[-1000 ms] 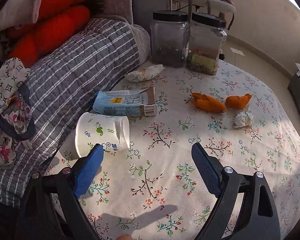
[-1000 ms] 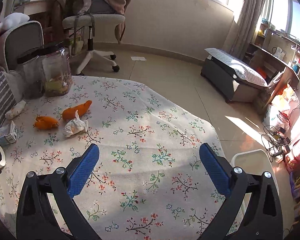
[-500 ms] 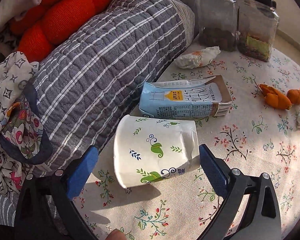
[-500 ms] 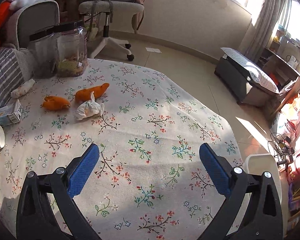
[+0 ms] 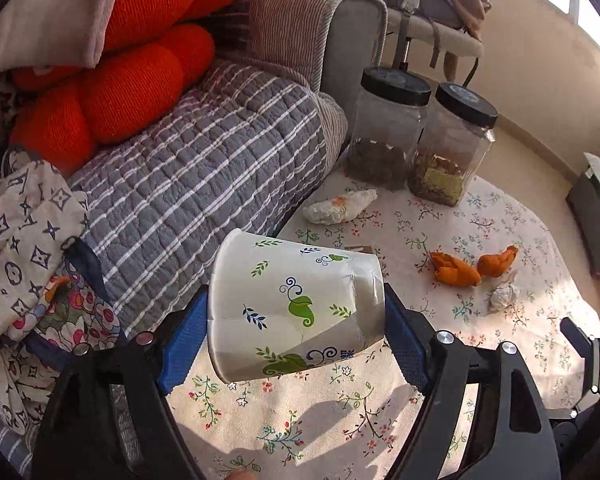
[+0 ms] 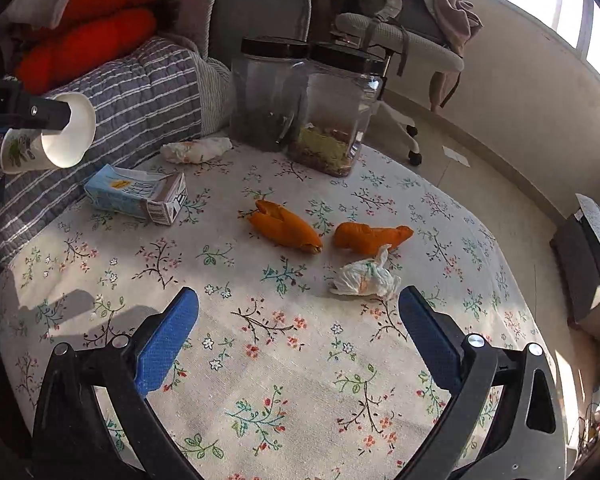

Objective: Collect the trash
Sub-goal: 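Grasp the crumpled white tissue with the right gripper while the left gripper holds the cup, then carry the cup and tissue to the bin and open the right gripper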

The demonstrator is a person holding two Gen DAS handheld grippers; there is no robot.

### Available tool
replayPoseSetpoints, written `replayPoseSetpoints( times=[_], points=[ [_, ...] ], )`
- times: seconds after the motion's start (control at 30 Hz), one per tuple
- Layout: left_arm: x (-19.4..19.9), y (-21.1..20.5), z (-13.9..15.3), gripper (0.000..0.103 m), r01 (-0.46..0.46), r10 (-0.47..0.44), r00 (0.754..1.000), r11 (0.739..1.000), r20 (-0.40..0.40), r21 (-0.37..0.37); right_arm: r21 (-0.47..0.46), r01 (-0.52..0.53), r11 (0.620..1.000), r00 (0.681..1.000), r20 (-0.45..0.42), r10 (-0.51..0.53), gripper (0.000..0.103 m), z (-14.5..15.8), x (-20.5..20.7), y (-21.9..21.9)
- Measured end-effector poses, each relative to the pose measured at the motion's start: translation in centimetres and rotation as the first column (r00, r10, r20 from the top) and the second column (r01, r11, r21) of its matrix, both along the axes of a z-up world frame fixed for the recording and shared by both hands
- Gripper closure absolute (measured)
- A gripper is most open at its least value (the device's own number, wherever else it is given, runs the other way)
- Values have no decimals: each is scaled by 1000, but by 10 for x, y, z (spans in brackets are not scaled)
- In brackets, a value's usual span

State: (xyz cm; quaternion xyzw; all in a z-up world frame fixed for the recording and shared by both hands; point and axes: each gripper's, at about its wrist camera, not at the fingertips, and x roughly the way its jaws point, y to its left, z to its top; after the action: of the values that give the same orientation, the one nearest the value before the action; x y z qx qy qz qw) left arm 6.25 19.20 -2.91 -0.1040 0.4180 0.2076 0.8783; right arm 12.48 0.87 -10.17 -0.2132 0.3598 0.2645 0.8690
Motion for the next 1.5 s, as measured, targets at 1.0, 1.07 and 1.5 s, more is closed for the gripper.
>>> replayPoseSetpoints(
  times=[1.0,1.07,1.5],
  points=[
    [-18,86,64,24,-44,38,970,999,239,22,92,459,883,703,-645,-299,60,-62,148,200],
    [-16,88,61,24,-47,43,973,999,228,14,109,459,882,705,-649,-287,61,-59,139,194],
    [-6,75,57,24,-51,50,977,999,209,-2,269,367,891,874,-427,-231,61,21,50,137]
  ],
)
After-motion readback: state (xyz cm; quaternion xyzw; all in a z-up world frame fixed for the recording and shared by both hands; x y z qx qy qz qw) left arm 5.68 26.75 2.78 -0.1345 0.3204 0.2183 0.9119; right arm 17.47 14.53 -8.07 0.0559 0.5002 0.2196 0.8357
